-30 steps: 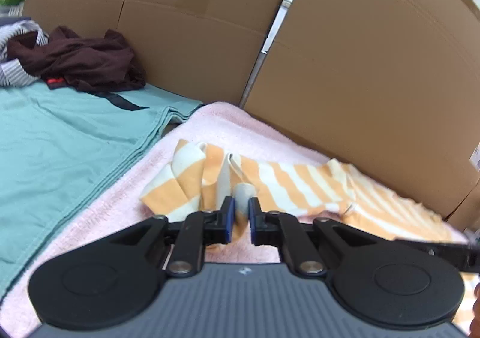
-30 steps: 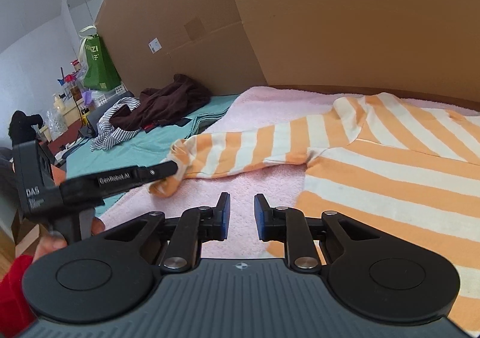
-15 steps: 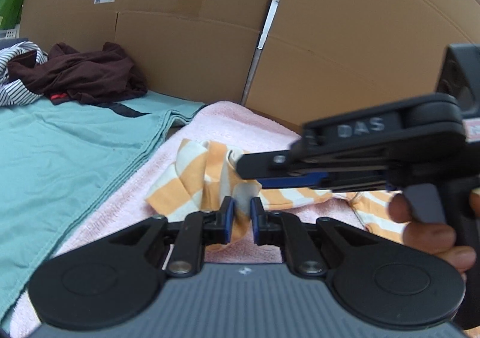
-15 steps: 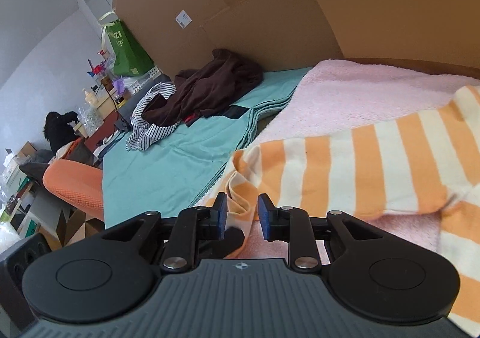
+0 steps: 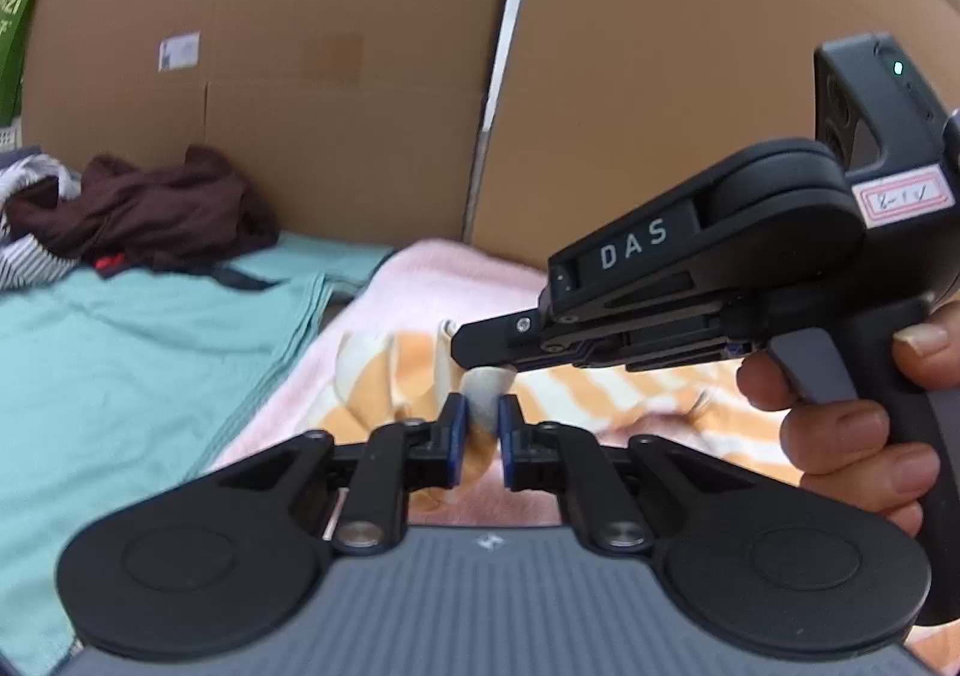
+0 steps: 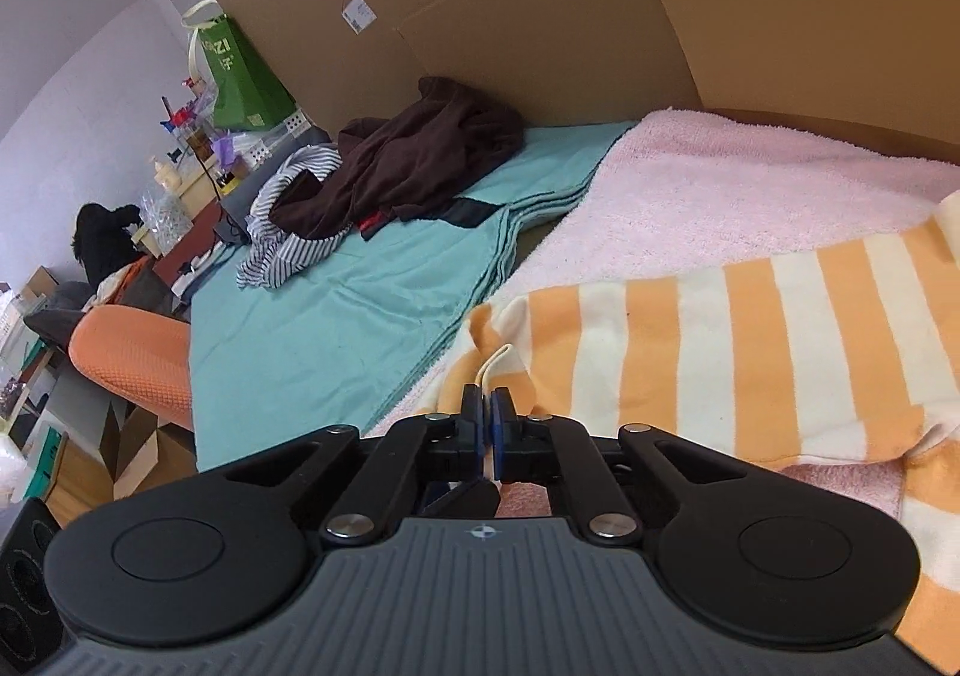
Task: Fold clothes
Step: 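Grasp the striped shirt side edge with the right gripper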
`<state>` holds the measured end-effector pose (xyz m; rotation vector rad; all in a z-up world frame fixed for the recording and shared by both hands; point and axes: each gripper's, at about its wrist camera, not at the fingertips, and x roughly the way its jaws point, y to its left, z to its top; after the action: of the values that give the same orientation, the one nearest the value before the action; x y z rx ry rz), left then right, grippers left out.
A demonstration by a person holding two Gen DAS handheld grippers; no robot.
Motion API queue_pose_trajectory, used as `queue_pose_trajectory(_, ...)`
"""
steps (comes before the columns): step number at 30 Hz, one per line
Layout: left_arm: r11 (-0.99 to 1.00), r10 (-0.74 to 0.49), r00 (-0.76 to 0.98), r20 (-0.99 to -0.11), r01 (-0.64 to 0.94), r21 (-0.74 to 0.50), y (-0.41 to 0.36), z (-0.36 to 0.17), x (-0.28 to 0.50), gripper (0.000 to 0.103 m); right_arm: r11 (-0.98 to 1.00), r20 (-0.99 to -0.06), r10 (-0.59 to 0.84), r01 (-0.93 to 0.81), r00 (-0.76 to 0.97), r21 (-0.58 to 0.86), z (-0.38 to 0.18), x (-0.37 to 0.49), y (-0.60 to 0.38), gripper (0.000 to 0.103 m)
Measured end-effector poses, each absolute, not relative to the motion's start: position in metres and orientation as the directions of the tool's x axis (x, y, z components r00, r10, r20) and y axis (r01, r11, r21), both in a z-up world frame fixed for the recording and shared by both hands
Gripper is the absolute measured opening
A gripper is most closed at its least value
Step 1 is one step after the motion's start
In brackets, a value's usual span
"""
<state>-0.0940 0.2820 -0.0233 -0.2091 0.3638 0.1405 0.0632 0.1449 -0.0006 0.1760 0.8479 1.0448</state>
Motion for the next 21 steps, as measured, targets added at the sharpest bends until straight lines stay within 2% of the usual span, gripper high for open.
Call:
queue_pose_trajectory(5, 0.989, 0.008, 0.957, -0.289, -0.051, -0.141, 0.266, 0.011, -0.113, 0.007, 0.457, -0.405, 0.879, -0.682, 0.25, 0.571, 0.039, 0.066, 0.124, 0.004)
queue_pose_trajectory(8, 0.992, -0.099, 0.955, -0.279, 0.074, -0.099, 0.244, 0.016, -0.122, 0.007, 0.424, -0.341, 0.901, -0.7, 0.266, 0.574, 0.066, 0.065, 0.112, 0.004)
queue_pose_trajectory(9, 0.991, -0.122, 0.951, -0.284, 0.102, -0.084, 0.236, 0.014, -0.121, 0.008, 0.418, -0.326, 0.905, -0.707, 0.272, 0.57, 0.074, 0.064, 0.109, 0.004)
queue_pose_trajectory(10, 0.992, -0.127, 0.949, -0.289, 0.114, -0.062, 0.227, 0.012, -0.118, 0.013, 0.412, -0.312, 0.909, -0.715, 0.278, 0.565, 0.082, 0.062, 0.107, 0.004)
queue_pose_trajectory(12, 0.995, -0.097, 0.949, -0.3, 0.094, -0.027, 0.215, 0.005, -0.106, 0.016, 0.412, -0.293, 0.91, -0.726, 0.295, 0.55, 0.094, 0.059, 0.104, 0.004)
queue_pose_trajectory(21, 0.978, 0.052, 0.906, -0.421, -0.132, -0.161, 0.228, -0.017, -0.031, 0.014, 0.415, -0.232, 0.91, -0.723, 0.345, 0.552, 0.107, 0.05, 0.085, 0.003)
